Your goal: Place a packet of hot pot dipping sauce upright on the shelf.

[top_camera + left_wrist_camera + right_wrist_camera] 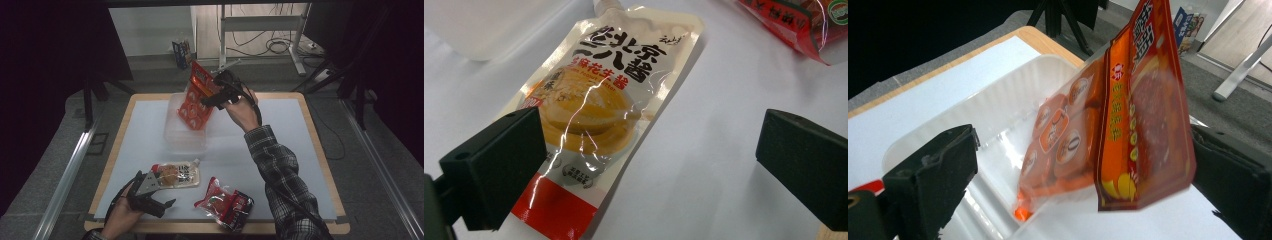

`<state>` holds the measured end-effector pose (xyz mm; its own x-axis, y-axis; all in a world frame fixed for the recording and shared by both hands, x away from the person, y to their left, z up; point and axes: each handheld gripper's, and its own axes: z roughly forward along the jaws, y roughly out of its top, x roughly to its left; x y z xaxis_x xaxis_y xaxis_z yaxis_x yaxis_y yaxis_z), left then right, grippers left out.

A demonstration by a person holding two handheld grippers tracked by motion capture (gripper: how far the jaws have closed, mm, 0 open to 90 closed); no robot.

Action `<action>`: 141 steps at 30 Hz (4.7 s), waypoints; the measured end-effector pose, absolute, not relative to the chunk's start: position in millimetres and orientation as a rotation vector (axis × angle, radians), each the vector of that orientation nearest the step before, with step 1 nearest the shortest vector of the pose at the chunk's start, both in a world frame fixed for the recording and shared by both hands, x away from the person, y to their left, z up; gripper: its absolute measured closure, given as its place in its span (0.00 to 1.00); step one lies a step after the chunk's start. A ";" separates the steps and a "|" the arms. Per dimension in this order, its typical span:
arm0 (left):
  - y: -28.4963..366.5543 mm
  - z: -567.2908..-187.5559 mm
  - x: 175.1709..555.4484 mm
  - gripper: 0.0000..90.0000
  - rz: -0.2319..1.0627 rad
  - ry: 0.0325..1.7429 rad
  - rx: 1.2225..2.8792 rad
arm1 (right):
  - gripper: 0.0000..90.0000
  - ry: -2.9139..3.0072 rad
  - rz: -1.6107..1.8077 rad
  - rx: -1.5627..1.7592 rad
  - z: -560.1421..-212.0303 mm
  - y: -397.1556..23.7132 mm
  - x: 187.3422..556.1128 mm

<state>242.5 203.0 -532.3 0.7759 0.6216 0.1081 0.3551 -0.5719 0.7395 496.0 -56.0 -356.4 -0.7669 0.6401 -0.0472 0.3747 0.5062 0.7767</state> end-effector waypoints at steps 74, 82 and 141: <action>207.4 -529.8 241.2 0.01 0.392 0.764 2.203 | 0.35 2.630 1.145 0.789 -464.8 -128.6 338.7; 207.2 -530.1 240.8 0.01 0.398 0.757 2.211 | 0.67 2.693 1.133 0.681 -467.8 -128.1 317.7; 193.1 -525.0 239.5 0.01 0.343 0.745 2.183 | 0.98 2.711 0.775 0.601 -508.1 -128.3 279.9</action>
